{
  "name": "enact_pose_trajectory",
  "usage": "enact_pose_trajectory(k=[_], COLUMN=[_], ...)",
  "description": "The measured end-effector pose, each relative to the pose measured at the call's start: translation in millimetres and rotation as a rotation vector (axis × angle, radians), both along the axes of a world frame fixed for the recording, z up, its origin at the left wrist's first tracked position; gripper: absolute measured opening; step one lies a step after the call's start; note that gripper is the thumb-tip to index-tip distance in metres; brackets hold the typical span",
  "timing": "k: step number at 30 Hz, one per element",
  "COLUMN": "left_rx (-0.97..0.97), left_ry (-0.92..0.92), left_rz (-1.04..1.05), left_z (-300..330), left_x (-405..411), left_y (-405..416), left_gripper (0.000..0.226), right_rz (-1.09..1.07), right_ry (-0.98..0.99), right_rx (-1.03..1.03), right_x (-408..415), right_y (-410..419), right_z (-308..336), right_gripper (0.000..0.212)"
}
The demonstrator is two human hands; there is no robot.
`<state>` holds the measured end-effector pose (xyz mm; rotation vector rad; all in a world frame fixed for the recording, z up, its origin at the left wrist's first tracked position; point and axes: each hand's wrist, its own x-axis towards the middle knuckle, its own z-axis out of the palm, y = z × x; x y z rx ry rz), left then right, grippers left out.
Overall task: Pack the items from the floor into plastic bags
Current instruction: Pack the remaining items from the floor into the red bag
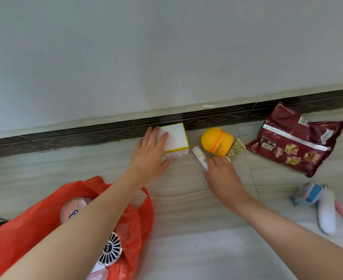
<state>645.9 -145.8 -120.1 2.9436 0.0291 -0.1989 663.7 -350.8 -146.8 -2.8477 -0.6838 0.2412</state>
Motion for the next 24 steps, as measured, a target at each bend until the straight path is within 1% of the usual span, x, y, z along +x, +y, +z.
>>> enact_pose_trajectory(k=[3, 6, 8, 9, 10, 12, 14, 17, 19, 22, 24], left_rx=[0.016, -0.029, -0.068, -0.081, -0.104, -0.17, -0.219, -0.253, -0.245, -0.221, -0.21], left_ry=[-0.038, -0.057, -0.071, -0.08, -0.088, -0.101, -0.162, -0.253, -0.304, -0.386, -0.421], left_rz=[-0.066, -0.066, -0.029, -0.012, 0.0, 0.025, 0.055, 0.093, 0.101, 0.176, 0.282], left_z=[-8, -7, -1, 0, 0, 5, 17, 46, 70, 100, 106], left_x=[0, -1, 0, -2, -4, -10, -17, -36, -59, -105, -135], left_y=[1, 1, -1, -2, -4, -9, -11, -2, 10, 30, 38], left_gripper=[0.073, 0.066, 0.057, 0.055, 0.053, 0.053, 0.051, 0.047, 0.049, 0.051, 0.05], right_rz=[-0.049, -0.131, -0.207, -0.266, -0.35, -0.453, -0.507, -0.526, -0.528, -0.483, -0.43], right_ry=[-0.044, -0.041, 0.03, 0.079, 0.145, 0.253, 0.32, 0.369, 0.398, 0.454, 0.475], right_rx=[-0.096, -0.076, 0.034, 0.13, 0.216, 0.372, 0.495, 0.581, 0.639, 0.737, 0.757], right_x=[3, 4, 3, 3, 3, 0, -10, -26, -37, -62, -70], right_y=[9, 14, 16, 16, 15, 9, 5, 8, 17, 35, 46], right_z=[-3, -2, 7, 12, 17, 23, 32, 46, 59, 83, 90], right_gripper=[0.044, 0.041, 0.029, 0.019, 0.016, 0.022, 0.022, 0.023, 0.024, 0.017, 0.01])
